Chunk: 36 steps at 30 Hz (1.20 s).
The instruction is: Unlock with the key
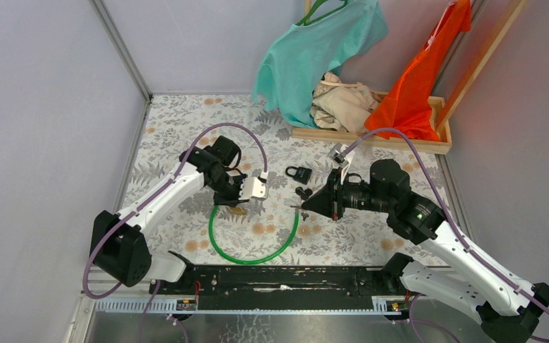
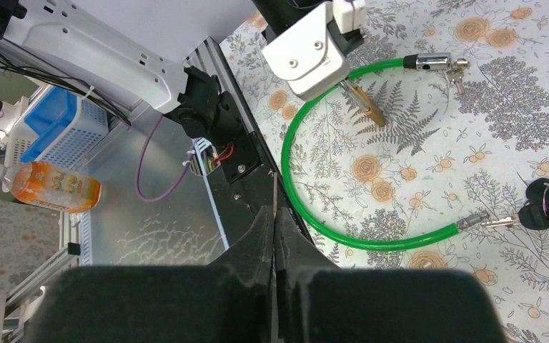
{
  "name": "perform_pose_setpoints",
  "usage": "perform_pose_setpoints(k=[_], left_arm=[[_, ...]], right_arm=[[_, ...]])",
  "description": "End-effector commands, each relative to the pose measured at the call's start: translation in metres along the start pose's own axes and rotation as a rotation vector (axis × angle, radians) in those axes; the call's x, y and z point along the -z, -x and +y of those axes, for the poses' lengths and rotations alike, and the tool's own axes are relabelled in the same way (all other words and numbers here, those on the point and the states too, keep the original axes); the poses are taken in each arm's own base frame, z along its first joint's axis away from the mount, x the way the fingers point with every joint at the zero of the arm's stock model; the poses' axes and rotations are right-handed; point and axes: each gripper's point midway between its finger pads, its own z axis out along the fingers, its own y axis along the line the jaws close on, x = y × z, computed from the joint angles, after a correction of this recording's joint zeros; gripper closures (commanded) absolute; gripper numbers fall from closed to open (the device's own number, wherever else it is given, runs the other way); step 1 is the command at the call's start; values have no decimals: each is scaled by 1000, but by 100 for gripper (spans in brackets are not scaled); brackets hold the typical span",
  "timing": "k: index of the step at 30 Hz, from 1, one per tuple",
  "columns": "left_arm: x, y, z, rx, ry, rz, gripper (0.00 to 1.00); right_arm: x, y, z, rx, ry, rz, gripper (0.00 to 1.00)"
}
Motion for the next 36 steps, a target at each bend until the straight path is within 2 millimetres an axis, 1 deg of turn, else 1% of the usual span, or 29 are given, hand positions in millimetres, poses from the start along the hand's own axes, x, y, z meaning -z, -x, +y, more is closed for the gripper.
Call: perform_pose_setpoints(k=[1, 4, 8, 10, 13, 17, 20, 22, 26, 30, 36], left_arm=[[2, 1, 9, 4, 38, 11, 61], [2, 6, 7, -9, 29, -6, 38], [3, 12, 13, -56, 55, 12, 26], [2, 16, 23, -60, 88, 42, 26], [0, 22, 30, -43, 92, 57, 27], [-12, 23, 26, -107, 80, 107, 25], [-24, 22, 23, -118, 56, 145, 25], [-30, 21, 25, -93, 50, 159, 26], [-38, 16, 33, -64, 51, 195, 29], [-45, 11, 32, -67, 30, 239, 30], [-56, 0, 33, -59, 15, 362, 34]], right_arm=[[3, 12, 3, 30, 1, -42, 100], [2, 12, 4, 29, 5, -39, 100], [3, 14, 5, 32, 6, -44, 100], [4, 14, 4, 32, 1, -45, 100], [6, 14, 5, 32, -3, -44, 100], [13, 21, 9, 52, -11, -60, 100], [20, 25, 12, 65, -21, -69, 100], [24, 25, 13, 65, -29, -69, 100], [33, 21, 14, 65, -42, -62, 100], [43, 17, 15, 74, -60, -57, 100], [59, 20, 22, 99, -70, -75, 100]])
